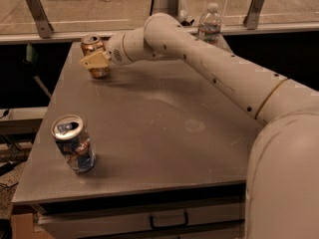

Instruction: Knock orange can over

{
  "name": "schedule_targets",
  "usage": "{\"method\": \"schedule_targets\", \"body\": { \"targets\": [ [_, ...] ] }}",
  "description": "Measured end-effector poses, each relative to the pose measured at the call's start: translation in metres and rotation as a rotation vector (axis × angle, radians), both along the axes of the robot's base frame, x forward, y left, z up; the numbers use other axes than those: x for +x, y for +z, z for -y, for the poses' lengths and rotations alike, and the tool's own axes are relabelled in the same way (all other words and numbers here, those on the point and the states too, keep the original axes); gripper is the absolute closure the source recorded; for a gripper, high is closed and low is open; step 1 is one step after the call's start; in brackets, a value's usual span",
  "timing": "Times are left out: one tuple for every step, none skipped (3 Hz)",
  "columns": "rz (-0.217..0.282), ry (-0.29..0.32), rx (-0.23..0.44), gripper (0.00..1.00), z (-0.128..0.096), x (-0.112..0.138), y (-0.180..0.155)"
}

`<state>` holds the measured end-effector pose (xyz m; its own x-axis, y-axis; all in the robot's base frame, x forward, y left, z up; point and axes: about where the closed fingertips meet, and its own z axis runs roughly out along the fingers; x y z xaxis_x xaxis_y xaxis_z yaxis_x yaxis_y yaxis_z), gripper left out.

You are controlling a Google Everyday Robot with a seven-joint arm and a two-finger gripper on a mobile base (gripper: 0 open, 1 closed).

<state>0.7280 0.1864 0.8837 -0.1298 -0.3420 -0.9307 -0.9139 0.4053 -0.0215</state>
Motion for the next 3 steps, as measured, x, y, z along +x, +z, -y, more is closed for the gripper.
{"method": "schedule_targets", "body": {
  "targets": [
    [-0.016, -0.016, 0.038, 0.65, 0.006, 0.001, 0.0],
    [-0.018, -0.043, 0.062, 0.87, 0.027, -0.008, 0.007],
    [0.007, -0.054, 0.019, 1.0, 0.062, -0.022, 0.025]
  ]
}}
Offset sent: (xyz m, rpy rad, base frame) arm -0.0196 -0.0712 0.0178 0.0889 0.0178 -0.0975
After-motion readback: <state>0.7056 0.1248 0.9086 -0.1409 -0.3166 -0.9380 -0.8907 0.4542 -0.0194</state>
